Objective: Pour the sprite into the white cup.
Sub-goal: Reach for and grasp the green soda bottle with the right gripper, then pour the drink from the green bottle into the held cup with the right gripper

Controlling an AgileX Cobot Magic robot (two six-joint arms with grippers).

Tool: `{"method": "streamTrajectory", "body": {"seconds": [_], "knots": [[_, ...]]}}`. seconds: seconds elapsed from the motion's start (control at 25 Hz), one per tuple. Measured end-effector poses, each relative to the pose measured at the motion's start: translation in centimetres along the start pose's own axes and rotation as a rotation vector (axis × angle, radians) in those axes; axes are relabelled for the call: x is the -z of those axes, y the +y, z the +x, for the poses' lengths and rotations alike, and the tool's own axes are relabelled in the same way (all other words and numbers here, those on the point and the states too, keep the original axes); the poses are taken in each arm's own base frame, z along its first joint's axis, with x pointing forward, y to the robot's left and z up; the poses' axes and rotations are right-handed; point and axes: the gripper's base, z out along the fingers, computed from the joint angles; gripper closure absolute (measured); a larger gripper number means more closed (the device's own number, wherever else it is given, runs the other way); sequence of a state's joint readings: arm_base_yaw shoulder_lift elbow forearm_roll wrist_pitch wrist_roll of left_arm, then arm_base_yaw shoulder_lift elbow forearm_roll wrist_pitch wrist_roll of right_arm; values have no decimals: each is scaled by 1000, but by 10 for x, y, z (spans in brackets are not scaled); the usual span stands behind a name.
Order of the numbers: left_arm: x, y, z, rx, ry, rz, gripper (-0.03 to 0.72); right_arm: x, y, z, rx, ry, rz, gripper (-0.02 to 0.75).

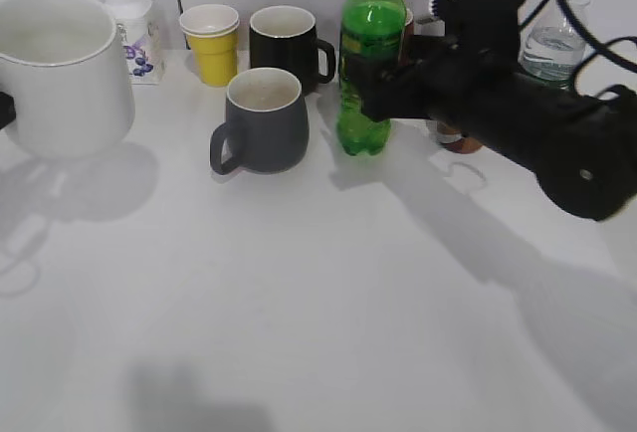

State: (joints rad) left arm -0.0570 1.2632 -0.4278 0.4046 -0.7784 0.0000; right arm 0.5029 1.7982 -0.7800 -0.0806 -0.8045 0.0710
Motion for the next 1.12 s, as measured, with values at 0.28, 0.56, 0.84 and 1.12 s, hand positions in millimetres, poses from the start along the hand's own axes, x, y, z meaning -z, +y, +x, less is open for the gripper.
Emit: {"method": "streamTrajectory", "body": {"seconds": [0.28, 0.56, 0.84, 1.12], "knots": [[7, -10, -13, 14, -17, 51, 651, -51, -4, 11, -37, 70, 12, 106], [15, -37, -9, 29, 189, 148, 651, -56, -1, 2, 10, 157, -16, 332], [19, -68, -16, 62, 206, 264, 651, -24, 15, -67, 322, 45, -160, 332], [22, -88, -22, 105, 190, 336, 651, 0, 37, -96, 735, -36, -305, 332]]}}
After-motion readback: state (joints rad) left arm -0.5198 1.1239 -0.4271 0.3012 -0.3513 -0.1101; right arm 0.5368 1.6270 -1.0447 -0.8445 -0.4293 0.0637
